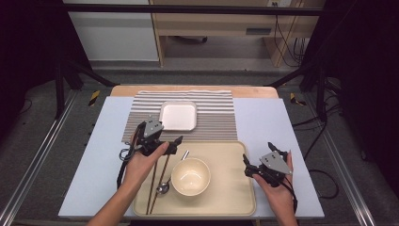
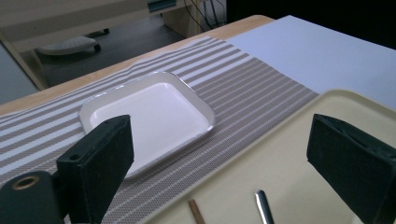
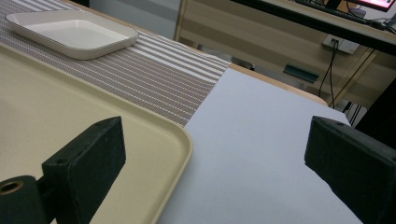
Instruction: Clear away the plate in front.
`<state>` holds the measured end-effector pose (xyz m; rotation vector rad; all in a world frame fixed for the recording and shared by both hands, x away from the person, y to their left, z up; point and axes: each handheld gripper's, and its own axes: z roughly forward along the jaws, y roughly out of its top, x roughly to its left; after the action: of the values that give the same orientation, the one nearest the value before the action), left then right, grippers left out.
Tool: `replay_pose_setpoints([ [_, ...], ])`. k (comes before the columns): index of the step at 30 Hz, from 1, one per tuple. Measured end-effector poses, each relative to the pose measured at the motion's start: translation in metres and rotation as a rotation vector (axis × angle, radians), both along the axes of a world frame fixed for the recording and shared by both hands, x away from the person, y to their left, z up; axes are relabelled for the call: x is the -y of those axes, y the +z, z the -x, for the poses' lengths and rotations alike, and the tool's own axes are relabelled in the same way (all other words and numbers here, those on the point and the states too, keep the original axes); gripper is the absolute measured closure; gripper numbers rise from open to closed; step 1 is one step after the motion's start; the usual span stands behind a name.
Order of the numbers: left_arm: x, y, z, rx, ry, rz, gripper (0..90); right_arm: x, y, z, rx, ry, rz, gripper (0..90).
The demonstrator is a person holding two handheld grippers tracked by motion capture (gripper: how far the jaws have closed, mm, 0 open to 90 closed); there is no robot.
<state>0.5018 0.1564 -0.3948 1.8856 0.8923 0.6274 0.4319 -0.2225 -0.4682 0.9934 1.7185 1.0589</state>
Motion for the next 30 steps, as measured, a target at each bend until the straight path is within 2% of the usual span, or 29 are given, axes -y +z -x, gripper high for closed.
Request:
replay_pose_setpoints([
  [4, -0.007, 0.0, -0.02, 0.003, 0.037, -0.006, 7.0, 0.0, 0.0, 0.0, 0.0, -0.003, -0.001, 5.3],
  [8, -0.013, -0.002, -0.043, -0.011, 0.075, -0.007, 7.5, 0.001, 0.0, 0.0, 0.002, -0.002, -0.006, 5.1],
  [17, -0.014, -0.009, -0.083, -0.028, 0.126, 0.014, 8.3, 0.005, -0.002, -0.002, 0.003, -0.014, -0.026, 4.9],
  [19, -0.014, -0.008, -0.089, -0.021, 0.137, 0.002, 8.7, 0.006, -0.001, -0.002, 0.003, -0.015, -0.025, 4.9],
  [22, -0.015, -0.008, -0.095, -0.007, 0.162, 0.012, 9.3, 0.006, -0.001, -0.001, 0.005, -0.013, -0.022, 4.9],
  [30, -0.022, -0.013, -0.111, -0.015, 0.233, 0.034, 10.2, 0.003, -0.003, -0.002, -0.008, 0.001, -0.015, 4.9],
])
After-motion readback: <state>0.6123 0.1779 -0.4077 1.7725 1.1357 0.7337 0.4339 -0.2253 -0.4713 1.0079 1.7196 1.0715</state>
